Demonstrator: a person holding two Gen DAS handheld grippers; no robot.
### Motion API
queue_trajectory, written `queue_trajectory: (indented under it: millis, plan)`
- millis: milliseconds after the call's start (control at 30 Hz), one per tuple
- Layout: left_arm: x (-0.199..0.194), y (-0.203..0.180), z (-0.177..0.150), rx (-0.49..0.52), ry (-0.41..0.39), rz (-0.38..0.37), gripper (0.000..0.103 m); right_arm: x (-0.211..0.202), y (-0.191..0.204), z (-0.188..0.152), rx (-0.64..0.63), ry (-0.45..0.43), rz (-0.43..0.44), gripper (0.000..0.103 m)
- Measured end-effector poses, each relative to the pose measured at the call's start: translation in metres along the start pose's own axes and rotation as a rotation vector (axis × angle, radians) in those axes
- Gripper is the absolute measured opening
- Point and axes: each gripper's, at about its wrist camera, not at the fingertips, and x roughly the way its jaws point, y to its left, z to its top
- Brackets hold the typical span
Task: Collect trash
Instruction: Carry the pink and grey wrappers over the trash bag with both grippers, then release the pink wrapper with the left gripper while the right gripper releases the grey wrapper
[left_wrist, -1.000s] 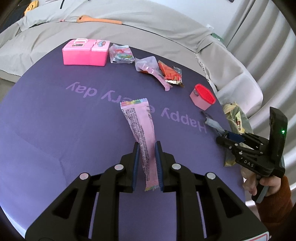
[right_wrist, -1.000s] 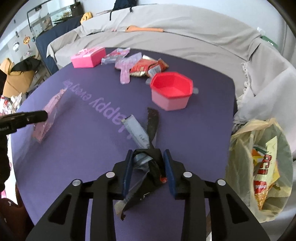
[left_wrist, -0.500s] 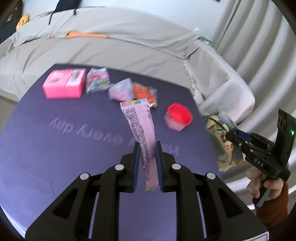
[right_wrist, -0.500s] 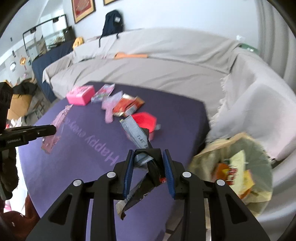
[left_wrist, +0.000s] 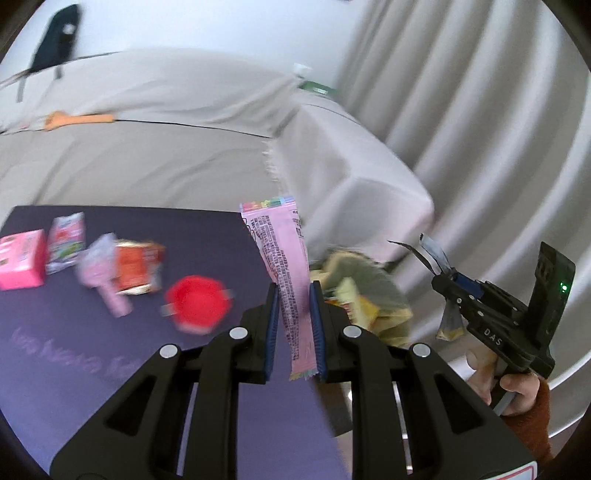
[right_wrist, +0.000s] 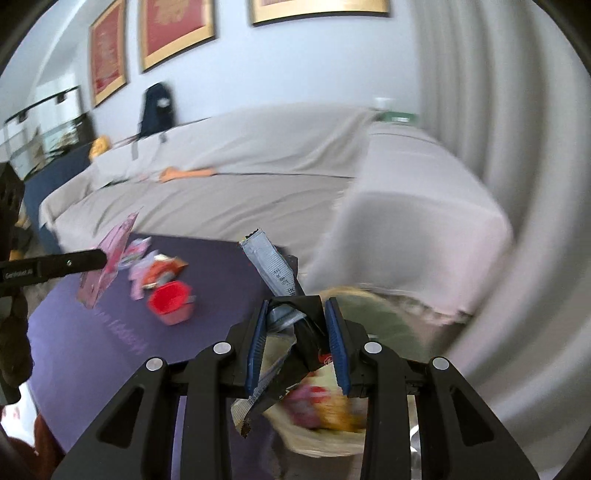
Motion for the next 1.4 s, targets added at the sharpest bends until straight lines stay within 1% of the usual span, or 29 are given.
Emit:
queue_trajectory:
  millis: [133, 233, 267, 367, 567, 667, 800, 867, 967, 1033, 1167, 1200, 1300, 1333, 1400]
  plan:
    - [0.044, -0.037, 0.003, 0.029, 0.059, -0.080, 0.015, -0.014, -0.049, -0.006, 0.069, -0.018, -0.074, 0.031]
    - [0.074, -0.061, -0.003, 0.063, 0.100, -0.108, 0.015, -0.018, -0.071, -0.014, 0.088, -0.024, -0.125, 0.031]
    - [0.088, -0.069, -0.008, 0.072, 0.126, -0.121, 0.015, -0.019, -0.076, -0.017, 0.091, -0.023, -0.136, 0.031]
    - [0.123, -0.084, -0.020, 0.077, 0.192, -0.147, 0.015, -0.014, -0.090, -0.028, 0.116, -0.011, -0.149, 0.031]
    - [0.170, -0.094, -0.041, 0.088, 0.278, -0.145, 0.015, -0.002, -0.101, -0.040, 0.125, -0.002, -0.169, 0.031]
    - [0.186, -0.093, -0.042, 0.083, 0.303, -0.135, 0.015, 0.000, -0.102, -0.045, 0.126, -0.003, -0.169, 0.031]
    - [0.200, -0.092, -0.047, 0.073, 0.326, -0.136, 0.015, 0.005, -0.099, -0.049, 0.100, -0.011, -0.193, 0.031]
    - [0.204, -0.093, -0.049, 0.077, 0.337, -0.136, 0.028, 0.006, -0.099, -0.051, 0.094, -0.013, -0.195, 0.031]
    - [0.209, -0.095, -0.053, 0.097, 0.341, -0.129, 0.034, 0.008, -0.099, -0.053, 0.100, -0.011, -0.190, 0.031]
    - [0.207, -0.097, -0.054, 0.116, 0.334, -0.119, 0.037, 0.009, -0.101, -0.055, 0.103, -0.010, -0.191, 0.031]
    - [0.194, -0.093, -0.053, 0.121, 0.310, -0.099, 0.037, 0.011, -0.103, -0.056, 0.108, -0.009, -0.188, 0.031]
    - [0.189, -0.091, -0.052, 0.125, 0.295, -0.084, 0.037, 0.012, -0.103, -0.056, 0.112, -0.009, -0.184, 0.031]
    - [0.170, -0.086, -0.052, 0.149, 0.226, -0.005, 0.037, 0.018, -0.104, -0.057, 0.128, -0.001, -0.153, 0.031]
    - [0.162, -0.083, -0.053, 0.160, 0.208, 0.039, 0.037, 0.023, -0.103, -0.058, 0.137, 0.006, -0.134, 0.031]
    - [0.153, -0.079, -0.054, 0.174, 0.197, 0.100, 0.037, 0.034, -0.102, -0.059, 0.157, 0.026, -0.098, 0.031]
